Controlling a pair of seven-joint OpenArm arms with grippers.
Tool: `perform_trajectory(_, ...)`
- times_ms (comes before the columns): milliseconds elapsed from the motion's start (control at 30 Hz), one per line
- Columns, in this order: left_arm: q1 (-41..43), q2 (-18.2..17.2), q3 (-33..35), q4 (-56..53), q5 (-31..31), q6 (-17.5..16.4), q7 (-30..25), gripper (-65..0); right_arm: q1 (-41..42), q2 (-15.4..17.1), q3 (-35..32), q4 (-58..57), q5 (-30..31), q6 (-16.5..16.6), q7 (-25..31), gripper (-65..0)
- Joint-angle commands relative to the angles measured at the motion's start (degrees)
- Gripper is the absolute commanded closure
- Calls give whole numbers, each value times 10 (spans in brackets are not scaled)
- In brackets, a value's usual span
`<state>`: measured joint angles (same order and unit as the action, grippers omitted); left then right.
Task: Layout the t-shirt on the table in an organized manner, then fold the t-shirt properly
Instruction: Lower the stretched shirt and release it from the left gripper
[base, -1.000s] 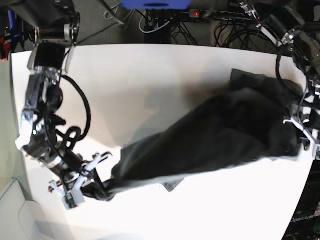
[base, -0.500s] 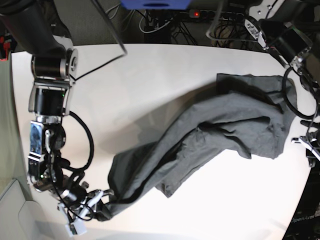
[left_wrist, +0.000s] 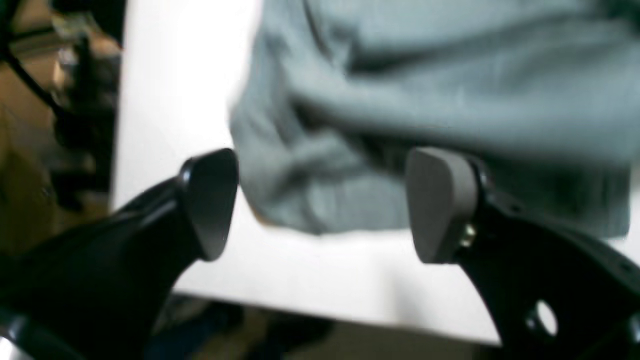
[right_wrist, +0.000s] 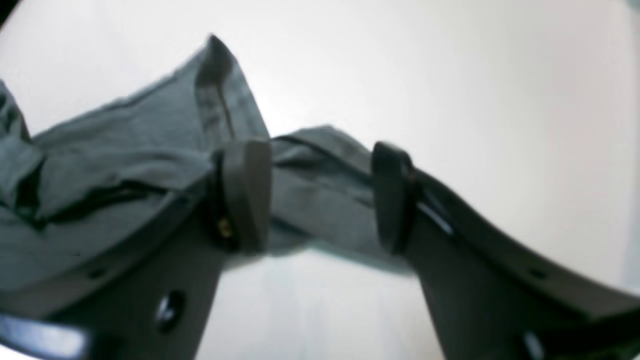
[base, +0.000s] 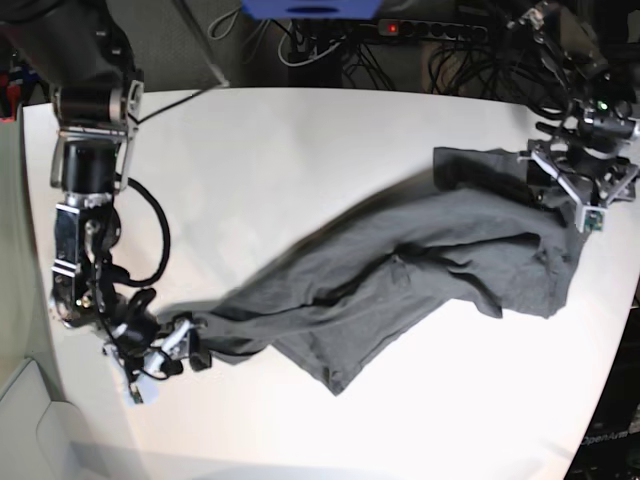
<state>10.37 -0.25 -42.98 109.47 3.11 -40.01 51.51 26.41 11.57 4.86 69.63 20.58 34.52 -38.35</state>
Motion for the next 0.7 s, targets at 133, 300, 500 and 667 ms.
perform_trajectory(133,31,-1,58,7,-51,0,-14,-413,-58,3,2,146,14,3,20,-326)
perform_trajectory(300,29,0,99,-15,-50,0,-9,-239,-110,3,2,196,14,3,18,-265)
perform_trajectory(500,25,5,118,-67,-54,0,-12,-16,-145,3,12,198,14,3,18,-183)
perform_trajectory(667,28,26,122,-97,-51,0,-14,-3,-159,2,54,198,14,3,17,-162)
